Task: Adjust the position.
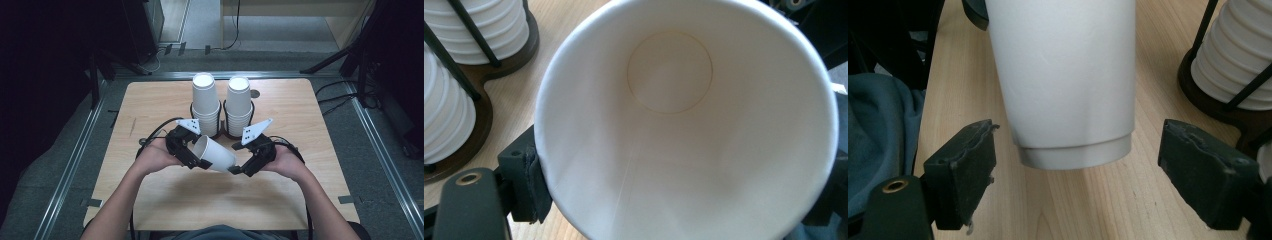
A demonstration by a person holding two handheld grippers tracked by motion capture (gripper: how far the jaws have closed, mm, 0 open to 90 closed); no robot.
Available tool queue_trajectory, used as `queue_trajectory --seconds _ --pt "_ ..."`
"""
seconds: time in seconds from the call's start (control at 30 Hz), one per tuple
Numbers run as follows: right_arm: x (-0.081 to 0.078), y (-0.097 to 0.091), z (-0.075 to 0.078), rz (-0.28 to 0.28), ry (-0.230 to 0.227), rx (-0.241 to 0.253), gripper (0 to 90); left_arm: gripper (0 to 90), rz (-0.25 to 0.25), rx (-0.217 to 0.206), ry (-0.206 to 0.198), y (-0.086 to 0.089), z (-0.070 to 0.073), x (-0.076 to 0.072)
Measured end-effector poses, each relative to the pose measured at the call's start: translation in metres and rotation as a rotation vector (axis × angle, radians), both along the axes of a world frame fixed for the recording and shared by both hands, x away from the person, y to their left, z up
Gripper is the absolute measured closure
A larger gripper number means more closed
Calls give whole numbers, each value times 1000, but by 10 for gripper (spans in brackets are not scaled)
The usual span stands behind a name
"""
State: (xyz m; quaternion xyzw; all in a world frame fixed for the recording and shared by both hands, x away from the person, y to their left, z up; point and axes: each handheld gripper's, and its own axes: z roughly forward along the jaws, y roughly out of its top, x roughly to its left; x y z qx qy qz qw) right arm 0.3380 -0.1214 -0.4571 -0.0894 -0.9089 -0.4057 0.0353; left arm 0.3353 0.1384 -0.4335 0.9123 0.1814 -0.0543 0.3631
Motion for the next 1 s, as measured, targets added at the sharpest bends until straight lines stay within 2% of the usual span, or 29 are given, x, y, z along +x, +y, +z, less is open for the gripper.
queue_trajectory --seconds 0.17,0.3,0.43,0.53,0.8,1.0 --pt "-1 2 -4 7 10 -23 157 126 -11 48 -22 -1 1 -1" --pt "-1 4 -8 12 4 -38 157 126 -15 75 -22 -1 -1 0" --pt "-2 6 -11 14 7 -49 157 125 -19 129 -39 -4 -2 0" --pt "-2 8 -12 22 12 -59 157 124 -28 152 -42 -6 -4 1" --pt "1 15 -19 21 1 -74 158 123 -44 230 -60 -20 -11 2" --pt "2 20 -22 32 -1 -75 158 123 -66 258 -64 -31 -14 3"
